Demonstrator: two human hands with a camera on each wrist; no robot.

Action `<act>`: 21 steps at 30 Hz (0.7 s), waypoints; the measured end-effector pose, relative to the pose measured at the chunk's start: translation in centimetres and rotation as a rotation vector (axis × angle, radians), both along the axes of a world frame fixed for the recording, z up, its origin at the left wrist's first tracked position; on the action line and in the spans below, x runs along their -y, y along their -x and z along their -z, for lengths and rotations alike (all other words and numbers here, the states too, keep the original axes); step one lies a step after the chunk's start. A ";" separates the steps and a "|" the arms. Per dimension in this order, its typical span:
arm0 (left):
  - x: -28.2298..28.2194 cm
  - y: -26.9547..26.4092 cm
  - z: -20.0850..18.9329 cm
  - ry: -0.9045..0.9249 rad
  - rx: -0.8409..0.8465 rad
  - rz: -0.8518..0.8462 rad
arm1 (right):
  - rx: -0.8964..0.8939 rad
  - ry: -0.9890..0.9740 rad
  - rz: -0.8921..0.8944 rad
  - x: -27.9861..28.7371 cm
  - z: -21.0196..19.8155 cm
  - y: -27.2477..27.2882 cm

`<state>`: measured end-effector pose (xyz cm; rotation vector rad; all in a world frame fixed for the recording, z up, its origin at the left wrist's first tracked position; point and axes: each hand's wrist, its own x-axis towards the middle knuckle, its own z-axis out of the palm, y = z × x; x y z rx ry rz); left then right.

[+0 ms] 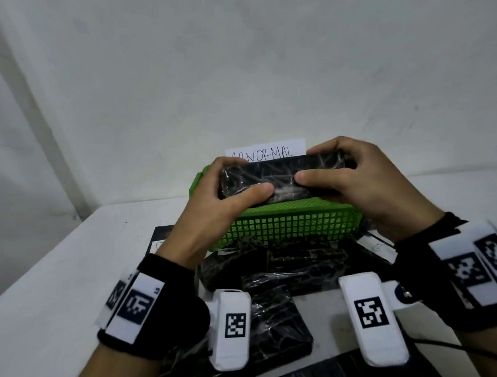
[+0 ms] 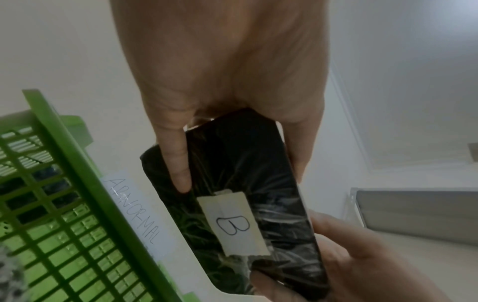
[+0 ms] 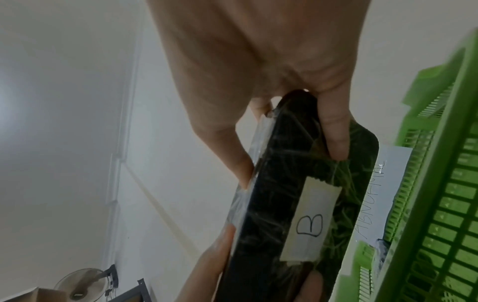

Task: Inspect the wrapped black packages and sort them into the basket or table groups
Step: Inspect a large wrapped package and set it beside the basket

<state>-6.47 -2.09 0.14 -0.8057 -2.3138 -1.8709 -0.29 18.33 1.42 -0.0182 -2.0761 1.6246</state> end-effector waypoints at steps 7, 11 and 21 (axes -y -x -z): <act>-0.4 0.7 0.9 -0.020 -0.044 -0.055 | -0.069 -0.069 0.087 0.3 0.4 0.3; -0.8 0.8 0.7 -0.028 0.072 -0.074 | -0.165 -0.223 0.086 0.3 0.0 -0.3; -0.3 0.1 0.3 -0.208 0.040 -0.057 | -0.005 0.177 -0.001 0.1 -0.1 0.2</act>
